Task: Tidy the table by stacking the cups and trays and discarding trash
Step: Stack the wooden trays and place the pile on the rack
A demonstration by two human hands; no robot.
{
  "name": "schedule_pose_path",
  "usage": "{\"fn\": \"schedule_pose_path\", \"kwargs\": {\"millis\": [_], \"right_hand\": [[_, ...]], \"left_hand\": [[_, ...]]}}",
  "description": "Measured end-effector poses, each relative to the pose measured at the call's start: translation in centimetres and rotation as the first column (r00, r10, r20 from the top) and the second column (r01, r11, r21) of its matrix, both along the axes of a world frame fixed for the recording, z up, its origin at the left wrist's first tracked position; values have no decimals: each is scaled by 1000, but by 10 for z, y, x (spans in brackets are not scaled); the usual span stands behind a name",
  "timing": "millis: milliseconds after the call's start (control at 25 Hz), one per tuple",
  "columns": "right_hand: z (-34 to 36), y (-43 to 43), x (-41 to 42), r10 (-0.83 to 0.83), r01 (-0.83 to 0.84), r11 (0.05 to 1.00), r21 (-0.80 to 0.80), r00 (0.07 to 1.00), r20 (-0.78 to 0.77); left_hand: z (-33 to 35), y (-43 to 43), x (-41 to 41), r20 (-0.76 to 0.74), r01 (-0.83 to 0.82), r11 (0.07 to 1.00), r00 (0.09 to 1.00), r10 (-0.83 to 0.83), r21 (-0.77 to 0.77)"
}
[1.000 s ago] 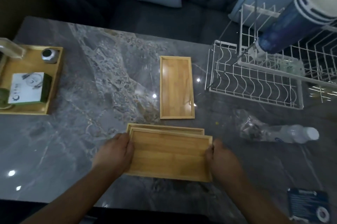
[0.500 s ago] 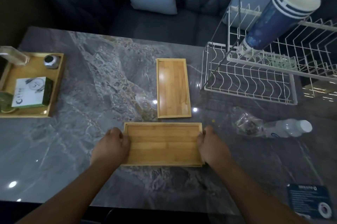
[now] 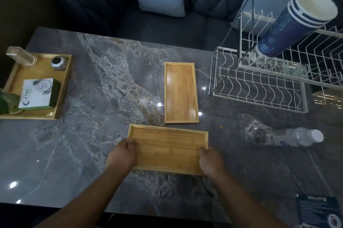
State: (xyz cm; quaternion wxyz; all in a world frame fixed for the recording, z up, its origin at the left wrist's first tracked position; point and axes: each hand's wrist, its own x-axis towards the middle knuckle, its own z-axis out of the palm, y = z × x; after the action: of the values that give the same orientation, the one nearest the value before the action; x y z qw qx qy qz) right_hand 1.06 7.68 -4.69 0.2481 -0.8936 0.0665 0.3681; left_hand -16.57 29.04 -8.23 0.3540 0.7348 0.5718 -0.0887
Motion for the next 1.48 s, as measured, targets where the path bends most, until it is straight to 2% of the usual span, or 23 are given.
{"fn": "schedule_pose_path", "kwargs": {"millis": [160, 280, 440, 520, 600, 680, 760, 840, 920, 1000, 1040, 1120, 1160, 1200, 1240, 1280, 1320, 1360, 1400, 1480], "right_hand": [[-5, -1, -3, 3, -4, 1000, -26, 1000, -11], [-3, -1, 3, 27, -27, 999, -35, 1000, -17], [14, 2, 29, -9, 7, 1000, 9, 984, 179], [21, 9, 45, 91, -103, 994, 24, 948, 305], [24, 25, 61, 199, -219, 976, 13, 907, 372], [22, 48, 79, 253, -263, 965, -11, 912, 322], [16, 71, 96, 321, -310, 947, -85, 928, 190], [10, 90, 108, 394, -379, 912, -160, 916, 78], [6, 107, 111, 436, -425, 890, -166, 900, 30], [6, 130, 104, 547, -541, 830, -139, 837, 6], [5, 143, 99, 631, -629, 769, -115, 775, -23], [3, 167, 90, 734, -733, 677, -71, 679, -12], [2, 179, 91, 727, -725, 686, -54, 686, 29], [3, 187, 95, 666, -667, 745, -17, 741, 91], [3, 193, 102, 594, -607, 795, -14, 773, 222], [2, 202, 111, 565, -597, 801, -49, 727, 389], [1, 209, 122, 580, -616, 778, -121, 633, 513], [-1, 218, 134, 612, -635, 747, -198, 540, 578], [-2, 229, 144, 654, -644, 717, -266, 491, 575], [-6, 252, 159, 723, -651, 680, -337, 515, 461]], "left_hand": [[0, -4, 0, -19, -1, 1000, 1000, 1, 14], [0, 4, 2, -26, -3, 1000, 1000, 2, -30], [13, 39, 23, 38, 5, 999, 999, -4, -43], [22, 59, 44, 51, 78, 996, 996, -80, 31], [32, 71, 69, 22, 218, 969, 975, -222, 114], [39, 71, 97, -21, 395, 906, 918, -397, 154], [38, 67, 124, -100, 528, 843, 848, -520, 98], [31, 69, 146, -215, 593, 805, 784, -583, -18], [19, 80, 154, -268, 596, 798, 758, -595, -88], [9, 98, 148, -297, 572, 816, 766, -570, -91], [4, 108, 142, -307, 544, 836, 785, -538, -76], [-4, 131, 128, -292, 444, 895, 853, -432, -26], [-7, 145, 122, -263, 378, 926, 893, -364, 1], [-9, 157, 117, -220, 311, 950, 928, -300, 17], [-11, 169, 113, -174, 251, 968, 954, -243, 28], [-13, 181, 110, -139, 198, 979, 972, -190, 42], [-13, 191, 108, -111, 142, 988, 985, -134, 66], [-15, 200, 105, -87, 71, 992, 994, -63, 101], [-16, 206, 101, -80, -2, 990, 997, 13, 141], [-18, 211, 90, -153, -45, 978, 985, 77, 203]]}}
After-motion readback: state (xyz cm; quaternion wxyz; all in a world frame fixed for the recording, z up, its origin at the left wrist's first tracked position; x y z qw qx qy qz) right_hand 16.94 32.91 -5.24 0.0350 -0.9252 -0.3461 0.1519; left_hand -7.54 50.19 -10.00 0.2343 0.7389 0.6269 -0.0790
